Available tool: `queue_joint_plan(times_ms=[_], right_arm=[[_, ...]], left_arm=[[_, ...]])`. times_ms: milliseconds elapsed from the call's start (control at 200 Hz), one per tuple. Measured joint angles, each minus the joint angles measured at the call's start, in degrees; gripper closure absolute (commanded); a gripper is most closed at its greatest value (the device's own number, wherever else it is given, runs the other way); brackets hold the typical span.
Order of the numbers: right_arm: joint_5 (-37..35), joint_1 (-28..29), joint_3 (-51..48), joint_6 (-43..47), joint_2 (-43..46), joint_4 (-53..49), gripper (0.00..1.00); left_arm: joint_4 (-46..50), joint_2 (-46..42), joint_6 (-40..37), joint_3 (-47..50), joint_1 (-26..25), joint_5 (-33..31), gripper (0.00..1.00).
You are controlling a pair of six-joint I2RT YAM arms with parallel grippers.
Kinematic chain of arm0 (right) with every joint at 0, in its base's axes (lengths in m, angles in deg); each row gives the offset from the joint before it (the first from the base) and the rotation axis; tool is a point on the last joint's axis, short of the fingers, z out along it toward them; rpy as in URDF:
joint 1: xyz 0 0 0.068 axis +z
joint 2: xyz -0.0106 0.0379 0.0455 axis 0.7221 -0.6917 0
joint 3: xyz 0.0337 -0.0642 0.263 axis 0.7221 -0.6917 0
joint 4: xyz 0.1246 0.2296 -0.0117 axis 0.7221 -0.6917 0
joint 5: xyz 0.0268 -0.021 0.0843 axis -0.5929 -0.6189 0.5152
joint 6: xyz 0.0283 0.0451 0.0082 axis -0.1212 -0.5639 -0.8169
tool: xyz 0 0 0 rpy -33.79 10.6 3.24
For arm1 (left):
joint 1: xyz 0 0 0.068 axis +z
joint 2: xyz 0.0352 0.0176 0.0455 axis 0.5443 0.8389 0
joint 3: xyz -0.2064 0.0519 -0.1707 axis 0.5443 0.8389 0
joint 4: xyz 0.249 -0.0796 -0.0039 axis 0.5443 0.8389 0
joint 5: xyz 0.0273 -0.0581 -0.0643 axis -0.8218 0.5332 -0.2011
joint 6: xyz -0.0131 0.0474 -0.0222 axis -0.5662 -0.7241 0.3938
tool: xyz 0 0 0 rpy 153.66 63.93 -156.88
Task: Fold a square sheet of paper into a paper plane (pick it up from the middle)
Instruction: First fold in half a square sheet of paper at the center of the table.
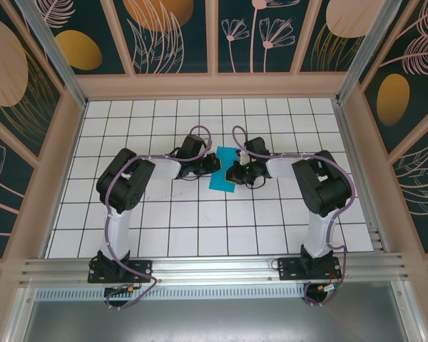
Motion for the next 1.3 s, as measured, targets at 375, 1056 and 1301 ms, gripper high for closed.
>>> queue_joint_plan(times_ms=[375, 1056, 1301], right_arm=[[0.26, 0.02, -10.75, 4.02, 8.17, 1.11, 1.0], [-8.41, 0.26, -0.48, -0.13, 2.86, 0.07, 1.0], [-9.88, 1.99, -0.87, -4.59, 2.14, 1.27, 1.0]], left_arm=[[-0.5, 0.0, 0.0, 0.26, 0.02, 0.0, 1.0], [7.67, 0.07, -5.51, -4.17, -0.09, -0.33, 0.97], [11.82, -1.9, -5.81, -4.39, 0.15, -2.99, 0.88]])
